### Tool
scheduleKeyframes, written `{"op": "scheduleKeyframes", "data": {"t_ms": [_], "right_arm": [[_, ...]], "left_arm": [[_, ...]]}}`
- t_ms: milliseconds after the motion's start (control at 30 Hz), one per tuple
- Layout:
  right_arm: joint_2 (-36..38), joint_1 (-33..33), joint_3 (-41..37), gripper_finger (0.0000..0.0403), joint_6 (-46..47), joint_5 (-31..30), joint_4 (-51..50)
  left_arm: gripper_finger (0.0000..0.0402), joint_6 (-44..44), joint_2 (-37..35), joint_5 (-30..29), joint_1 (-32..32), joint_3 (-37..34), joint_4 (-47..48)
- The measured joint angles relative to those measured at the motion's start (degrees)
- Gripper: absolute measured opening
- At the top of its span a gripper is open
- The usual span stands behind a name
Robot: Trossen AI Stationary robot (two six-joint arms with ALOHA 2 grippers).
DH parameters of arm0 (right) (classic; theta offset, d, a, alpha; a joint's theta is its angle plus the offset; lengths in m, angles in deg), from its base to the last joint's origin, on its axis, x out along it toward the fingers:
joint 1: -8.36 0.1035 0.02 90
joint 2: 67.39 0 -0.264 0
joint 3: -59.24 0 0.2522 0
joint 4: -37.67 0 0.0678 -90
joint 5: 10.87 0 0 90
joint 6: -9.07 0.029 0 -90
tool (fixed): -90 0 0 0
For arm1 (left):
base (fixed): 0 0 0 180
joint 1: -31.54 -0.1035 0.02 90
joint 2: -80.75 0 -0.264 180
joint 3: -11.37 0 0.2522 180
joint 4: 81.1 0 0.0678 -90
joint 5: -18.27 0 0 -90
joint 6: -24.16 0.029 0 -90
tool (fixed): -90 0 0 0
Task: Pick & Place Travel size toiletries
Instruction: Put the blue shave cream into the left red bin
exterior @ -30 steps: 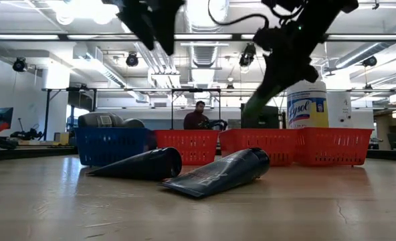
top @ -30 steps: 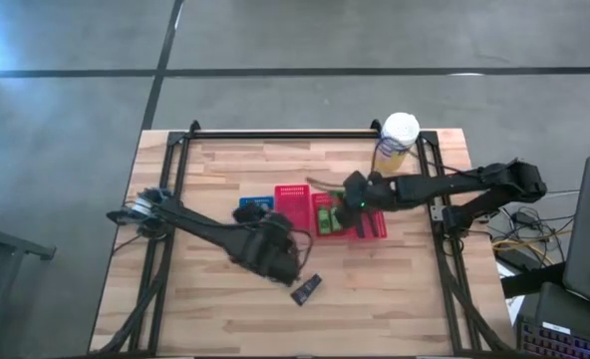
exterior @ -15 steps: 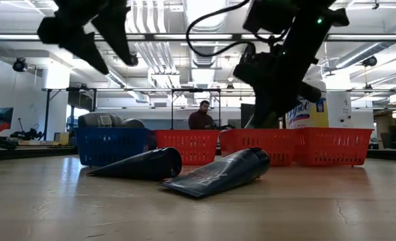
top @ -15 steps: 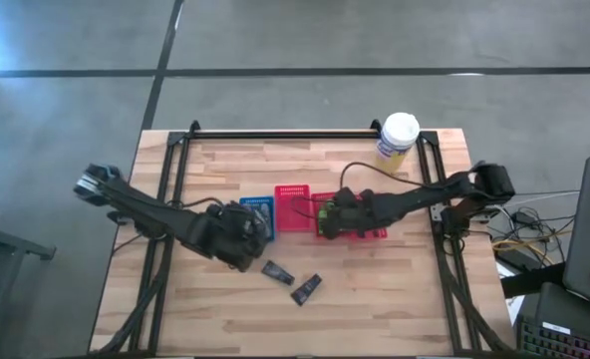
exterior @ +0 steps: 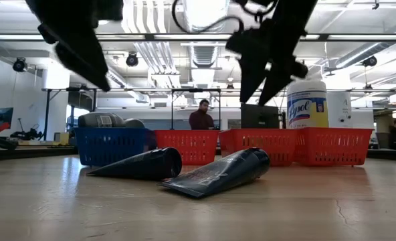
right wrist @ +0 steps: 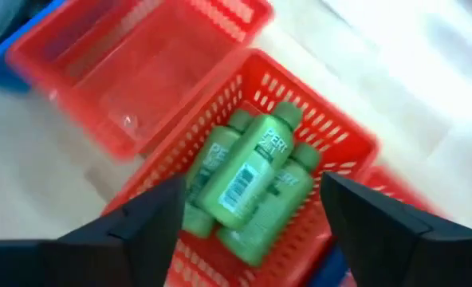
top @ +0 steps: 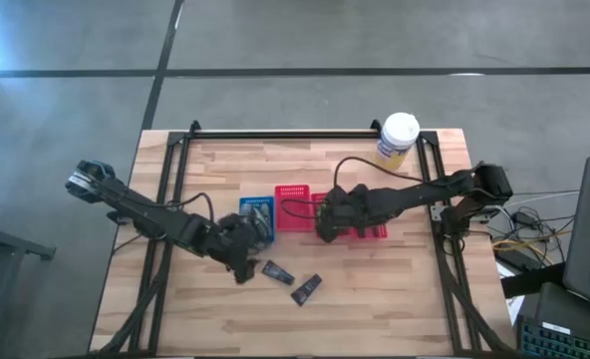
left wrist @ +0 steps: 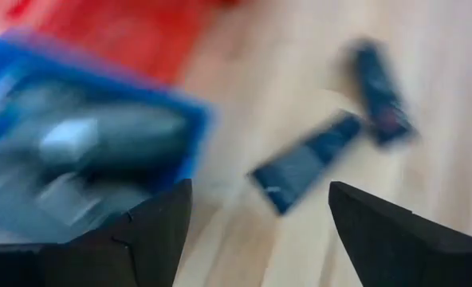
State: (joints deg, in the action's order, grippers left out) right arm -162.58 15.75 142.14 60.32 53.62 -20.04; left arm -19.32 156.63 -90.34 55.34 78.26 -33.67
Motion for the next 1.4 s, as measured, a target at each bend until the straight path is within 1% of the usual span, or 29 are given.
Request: {"op": "scheduleKeyframes", "data": {"t_ms": [133,167,267,367,500,633,733,833,967,1100,1267,1367,1400], "right_arm": [[2.4,2.7,1.7,0.0312,-12.8,1.4,-3.2],[3.0,3.5,1.7,0.0317,-14.6,1.8,-4.1],[4.8,5.5,1.2,0.0331,-15.6,2.2,-7.4],[6.6,7.7,0.4,0.0338,-13.8,2.1,-9.9],[9.9,10.4,-1.2,0.034,-9.2,2.2,-11.3],[13.3,11.7,-4.1,0.0329,-4.5,1.4,-11.8],[16.5,12.7,-6.6,0.0317,-1.7,1.4,-11.8],[19.5,13.6,-8.9,0.0307,1.2,1.5,-11.8],[22.6,15.1,-11.3,0.0298,4.5,1.3,-11.6],[23.5,16.2,-12.7,0.0291,5.6,1.4,-11.6],[22.7,16.4,-13.1,0.0282,5.3,1.4,-11.6],[22.7,16.4,-13.1,0.0275,5.3,0.7,-11.6],[22.8,16.4,-13.1,0.0273,5.4,0.1,-11.7]], "left_arm": [[0.0298,21.5,2.3,4.0,0.8,-1.0,-9.0],[0.0298,26.0,3.1,4.6,0.8,-1.0,-10.7],[0.0298,37.3,6.6,6.4,0.6,-0.5,-14.8],[0.0298,43.4,11.1,9.1,0.0,0.6,-18.8],[0.0298,43.7,17.4,13.5,-1.2,3.6,-21.7],[0.0298,43.5,23.6,14.1,-2.0,6.5,-21.2],[0.0298,43.1,27.8,16.5,-2.9,8.7,-21.3],[0.0297,41.9,31.0,17.4,-4.0,10.4,-21.0],[0.0287,40.0,32.6,18.9,-5.0,11.6,-20.6],[0.0253,39.7,32.6,19.6,-5.5,11.6,-20.2],[0.018,39.3,32.4,20.3,-5.5,12.1,-19.1],[0.0137,38.4,32.3,21.0,-5.4,14.0,-17.1],[0.0128,37.7,32.0,20.6,-5.4,15.0,-16.2]]}}
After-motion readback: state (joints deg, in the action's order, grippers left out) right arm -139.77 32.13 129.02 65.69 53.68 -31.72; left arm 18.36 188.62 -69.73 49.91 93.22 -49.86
